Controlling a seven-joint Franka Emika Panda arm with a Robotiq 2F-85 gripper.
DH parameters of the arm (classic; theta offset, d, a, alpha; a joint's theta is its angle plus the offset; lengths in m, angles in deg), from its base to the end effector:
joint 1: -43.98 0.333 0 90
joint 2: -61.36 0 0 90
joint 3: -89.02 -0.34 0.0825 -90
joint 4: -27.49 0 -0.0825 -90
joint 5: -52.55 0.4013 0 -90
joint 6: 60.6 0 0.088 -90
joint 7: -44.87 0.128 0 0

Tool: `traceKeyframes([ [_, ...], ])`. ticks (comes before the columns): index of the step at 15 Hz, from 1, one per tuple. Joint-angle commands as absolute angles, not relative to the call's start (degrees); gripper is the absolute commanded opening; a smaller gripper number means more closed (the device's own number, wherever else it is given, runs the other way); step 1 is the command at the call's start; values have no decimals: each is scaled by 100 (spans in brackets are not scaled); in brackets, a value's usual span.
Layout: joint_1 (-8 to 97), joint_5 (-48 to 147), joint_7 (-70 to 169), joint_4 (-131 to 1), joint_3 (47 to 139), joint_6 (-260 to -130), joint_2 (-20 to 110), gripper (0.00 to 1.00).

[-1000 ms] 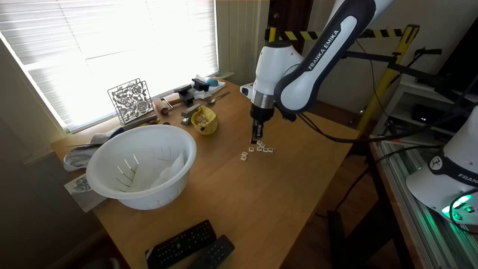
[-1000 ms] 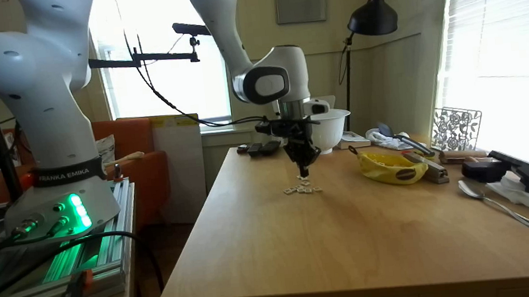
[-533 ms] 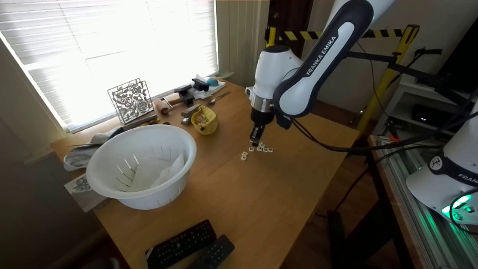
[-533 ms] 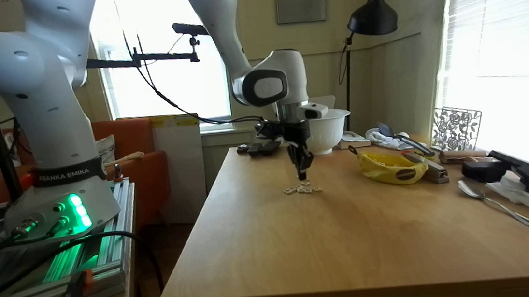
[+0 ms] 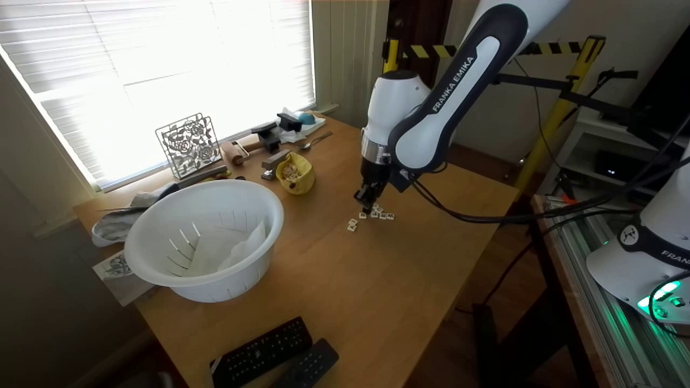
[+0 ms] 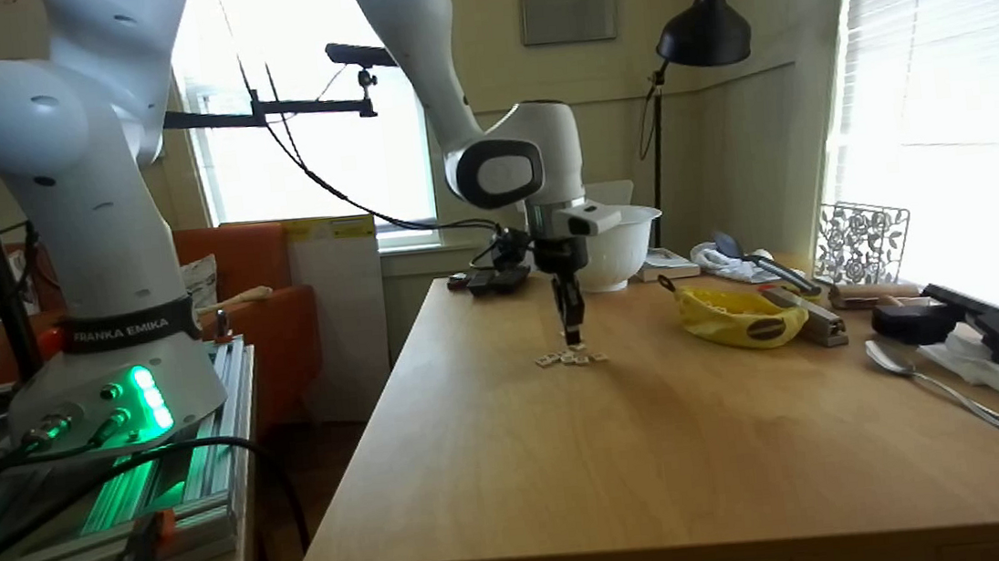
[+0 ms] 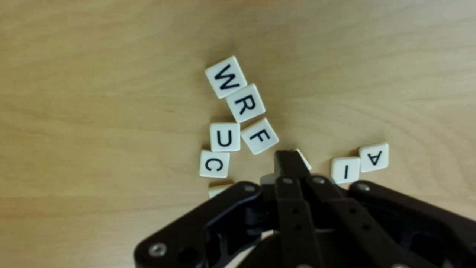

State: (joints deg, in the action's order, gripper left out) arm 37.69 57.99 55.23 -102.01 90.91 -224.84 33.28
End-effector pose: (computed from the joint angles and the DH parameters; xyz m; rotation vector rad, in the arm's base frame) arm 0.5577 -0.0858 0.1379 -3.0534 0.6327 -0.1821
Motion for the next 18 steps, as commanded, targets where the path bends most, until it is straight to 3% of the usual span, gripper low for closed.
traceKeyframes([
  [1, 3829, 6219, 5781, -10075, 9102, -22707, 3156, 0],
  [18, 3977, 5524, 4688, -9970, 9268, -22687, 2970, 0],
])
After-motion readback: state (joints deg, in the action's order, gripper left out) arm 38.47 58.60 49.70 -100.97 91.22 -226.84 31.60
